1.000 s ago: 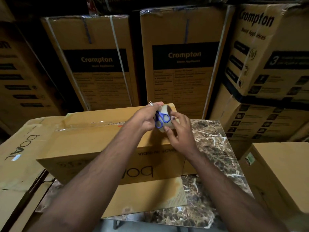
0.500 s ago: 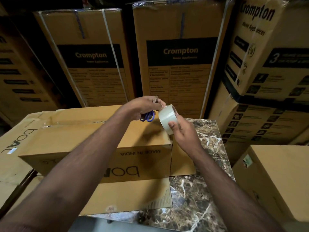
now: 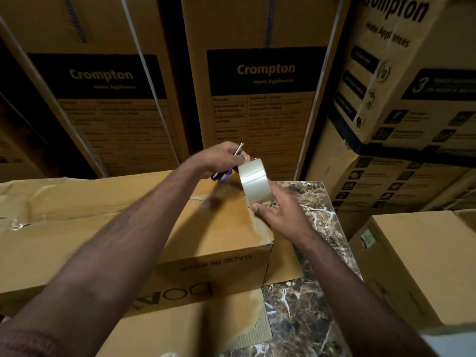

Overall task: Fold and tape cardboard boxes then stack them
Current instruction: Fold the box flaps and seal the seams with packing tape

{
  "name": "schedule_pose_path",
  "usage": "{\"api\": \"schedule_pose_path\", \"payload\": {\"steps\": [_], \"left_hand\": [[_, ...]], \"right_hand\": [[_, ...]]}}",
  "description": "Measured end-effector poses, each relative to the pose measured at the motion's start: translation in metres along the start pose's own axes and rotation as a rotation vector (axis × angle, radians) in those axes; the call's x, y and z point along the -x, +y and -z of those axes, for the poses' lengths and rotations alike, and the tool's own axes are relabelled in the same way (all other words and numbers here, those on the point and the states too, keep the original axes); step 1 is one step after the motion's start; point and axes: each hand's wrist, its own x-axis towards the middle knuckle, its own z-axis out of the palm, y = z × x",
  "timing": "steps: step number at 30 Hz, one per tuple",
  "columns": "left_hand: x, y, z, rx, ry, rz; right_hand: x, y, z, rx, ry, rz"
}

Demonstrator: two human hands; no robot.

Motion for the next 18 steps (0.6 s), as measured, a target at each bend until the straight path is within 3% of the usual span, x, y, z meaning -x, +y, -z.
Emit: {"api": "schedule_pose_path", "payload": {"steps": [5, 8, 11, 18], "left_hand": [[-0.032, -0.015, 0.001, -0.139, -0.034, -0.082], [-0.05, -0.024, 0.006, -0.281, 0.134, -0.101], [-0.072, -0.023, 0.006, -0.278, 0.259, -0.127], [-0.101, -0.039, 0.009, -0.224, 0.082, -0.075]], "right_hand": [[-0.02, -0.004, -0.001, 0.001, 0.086, -0.064], [-0.028, -0.019, -0.006, -0.191, 0.12, -0.119], [-0.029, -0.02, -0.005, -0.362, 0.137, -0.152], [-0.018, 0.003, -0.009, -0.311, 0.053, -0.252]]}}
